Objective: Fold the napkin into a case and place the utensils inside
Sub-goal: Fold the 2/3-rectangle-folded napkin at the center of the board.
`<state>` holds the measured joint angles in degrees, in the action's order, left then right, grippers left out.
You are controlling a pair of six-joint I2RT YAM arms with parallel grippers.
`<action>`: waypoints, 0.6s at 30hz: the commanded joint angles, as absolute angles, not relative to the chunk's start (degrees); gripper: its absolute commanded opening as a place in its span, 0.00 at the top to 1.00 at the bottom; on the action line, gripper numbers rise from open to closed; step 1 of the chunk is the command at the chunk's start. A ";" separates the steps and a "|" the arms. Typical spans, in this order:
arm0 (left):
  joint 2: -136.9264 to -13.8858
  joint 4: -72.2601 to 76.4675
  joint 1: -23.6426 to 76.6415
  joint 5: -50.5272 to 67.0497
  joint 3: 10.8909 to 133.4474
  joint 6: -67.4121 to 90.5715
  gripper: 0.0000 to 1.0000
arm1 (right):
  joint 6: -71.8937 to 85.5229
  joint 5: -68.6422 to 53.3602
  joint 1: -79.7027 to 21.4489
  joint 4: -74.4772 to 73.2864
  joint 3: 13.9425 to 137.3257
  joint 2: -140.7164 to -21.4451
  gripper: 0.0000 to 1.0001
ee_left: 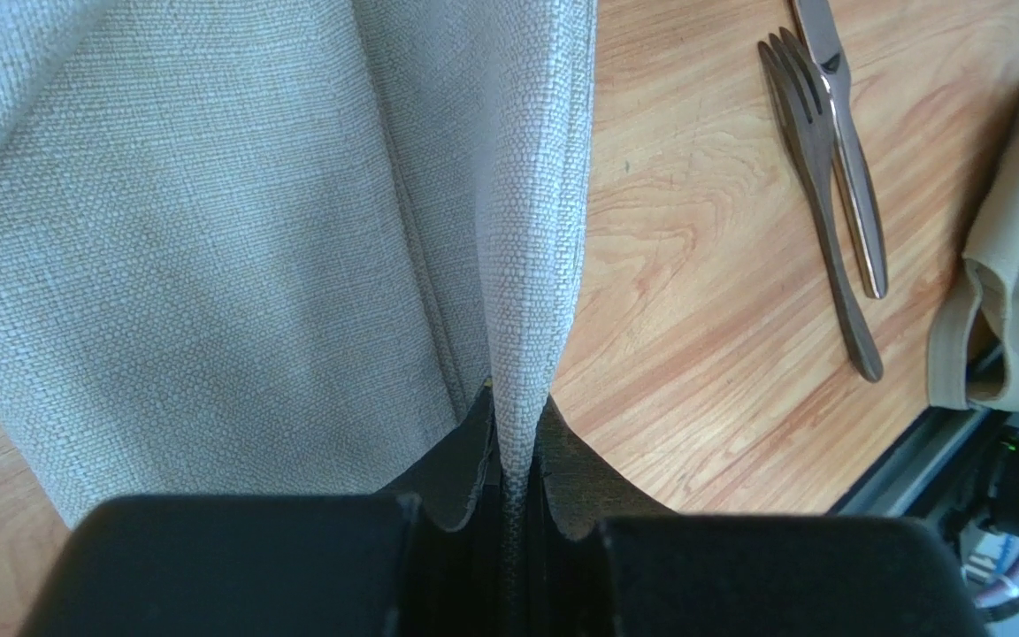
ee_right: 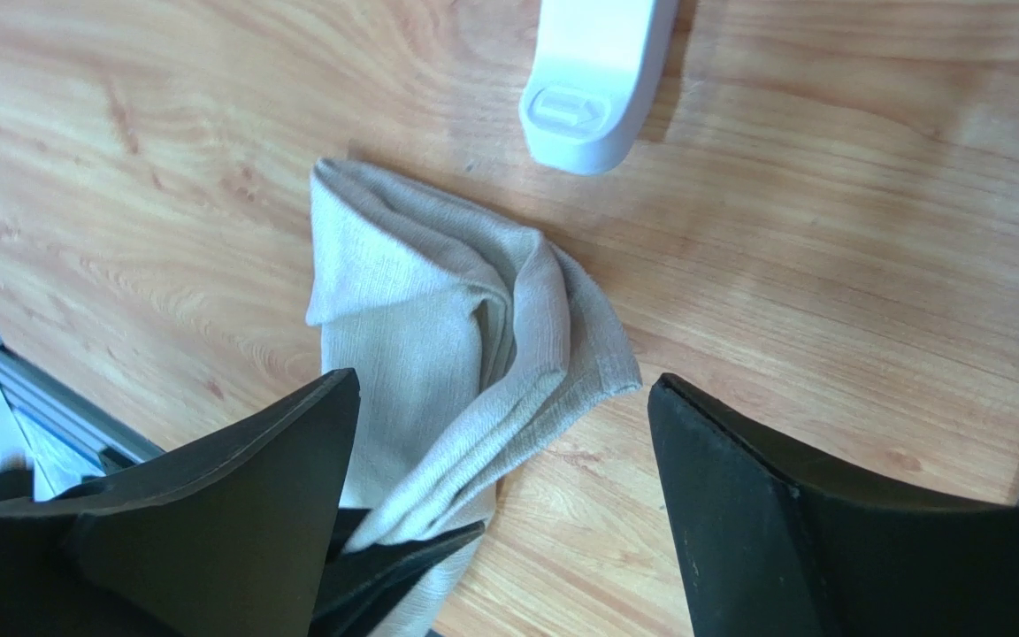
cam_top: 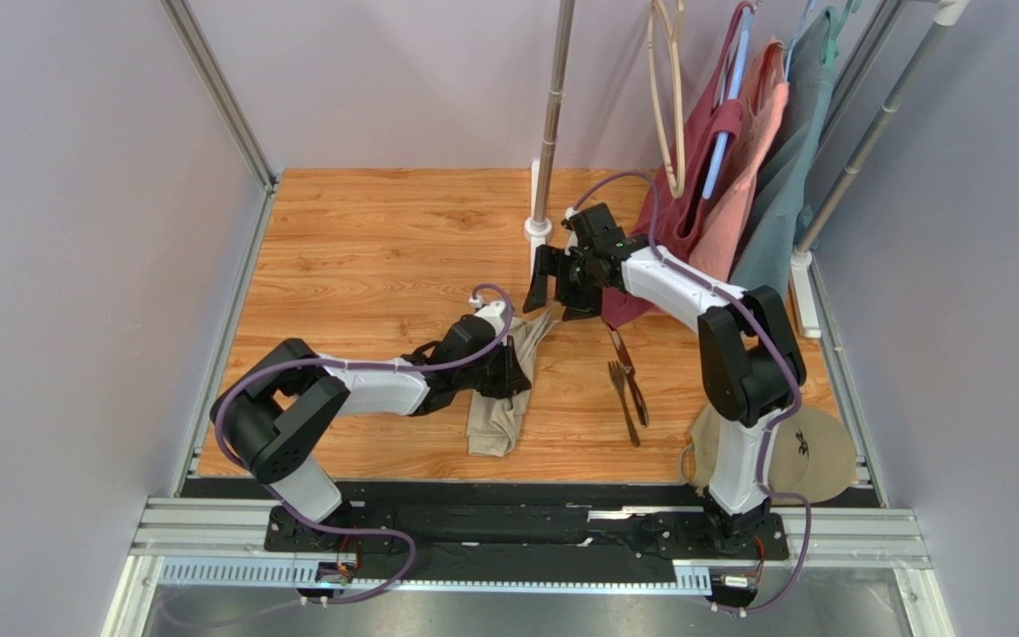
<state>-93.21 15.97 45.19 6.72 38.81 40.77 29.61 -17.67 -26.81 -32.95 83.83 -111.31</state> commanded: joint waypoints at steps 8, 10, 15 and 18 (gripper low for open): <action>-90.26 30.67 42.71 13.80 35.07 45.17 0.95 | 32.50 -18.73 -25.31 -22.06 73.30 -103.97 0.13; -90.79 33.21 42.71 13.98 34.19 45.61 0.96 | 36.20 -18.90 -26.10 -22.15 73.74 -105.20 0.13; -92.46 33.14 42.71 15.29 35.59 46.41 0.96 | 37.88 -13.89 -29.35 -23.64 76.37 -106.87 0.12; -93.34 31.65 42.71 15.21 37.00 46.14 0.96 | 38.23 -10.38 -30.76 -27.32 78.91 -107.58 0.12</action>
